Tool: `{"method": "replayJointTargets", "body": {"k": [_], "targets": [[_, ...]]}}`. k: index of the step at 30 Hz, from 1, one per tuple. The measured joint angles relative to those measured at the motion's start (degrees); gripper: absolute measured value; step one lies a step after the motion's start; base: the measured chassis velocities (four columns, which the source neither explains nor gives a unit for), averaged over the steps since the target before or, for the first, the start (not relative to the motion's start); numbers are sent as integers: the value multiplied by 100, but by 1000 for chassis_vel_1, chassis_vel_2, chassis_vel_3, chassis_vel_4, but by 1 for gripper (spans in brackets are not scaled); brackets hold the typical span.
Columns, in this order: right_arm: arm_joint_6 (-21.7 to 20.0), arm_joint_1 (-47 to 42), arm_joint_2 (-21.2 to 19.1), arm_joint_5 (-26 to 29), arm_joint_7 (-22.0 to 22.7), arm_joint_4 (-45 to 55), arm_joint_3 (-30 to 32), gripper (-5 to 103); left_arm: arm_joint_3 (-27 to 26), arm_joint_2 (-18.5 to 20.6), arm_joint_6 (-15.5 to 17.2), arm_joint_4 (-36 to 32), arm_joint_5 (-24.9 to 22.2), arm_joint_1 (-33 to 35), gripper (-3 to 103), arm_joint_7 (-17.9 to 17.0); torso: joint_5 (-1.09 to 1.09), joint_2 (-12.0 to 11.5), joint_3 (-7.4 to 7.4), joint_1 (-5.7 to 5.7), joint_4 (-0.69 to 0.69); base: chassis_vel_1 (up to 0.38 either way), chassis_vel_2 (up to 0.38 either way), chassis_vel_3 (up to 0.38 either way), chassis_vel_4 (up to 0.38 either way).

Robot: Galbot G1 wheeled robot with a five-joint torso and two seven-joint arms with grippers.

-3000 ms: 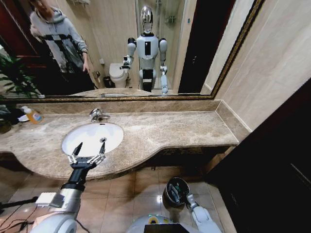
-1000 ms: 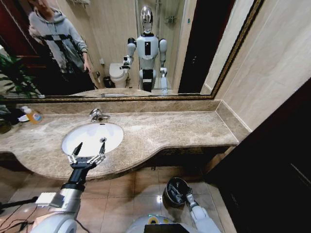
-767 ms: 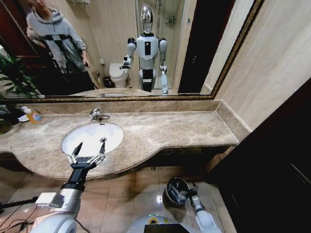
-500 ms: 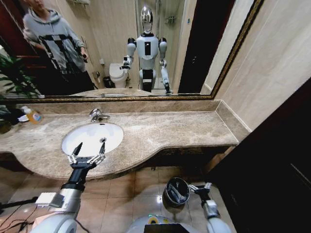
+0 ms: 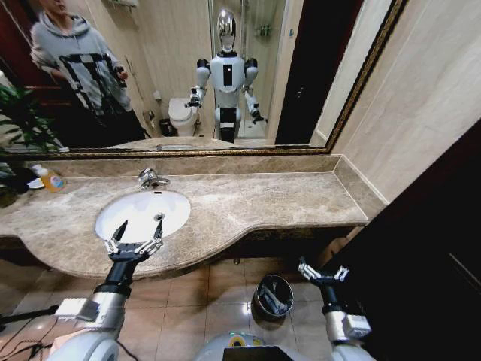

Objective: Pick up the trash from the sink and place it in the trash bin.

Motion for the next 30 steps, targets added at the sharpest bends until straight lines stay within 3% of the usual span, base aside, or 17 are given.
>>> {"method": "replayJointTargets", "body": {"k": [12,30], "targets": [[-540,292,2,-122,-96,676,-134,100,0,0,0,0,0,0,100,0,0,0,0,1,0,0,0,0,0],[-550,299,-17,-235,-105,540,-147,100,0,0,0,0,0,0,100,0,1,-1,0,1,0,0,0,0,0]]}}
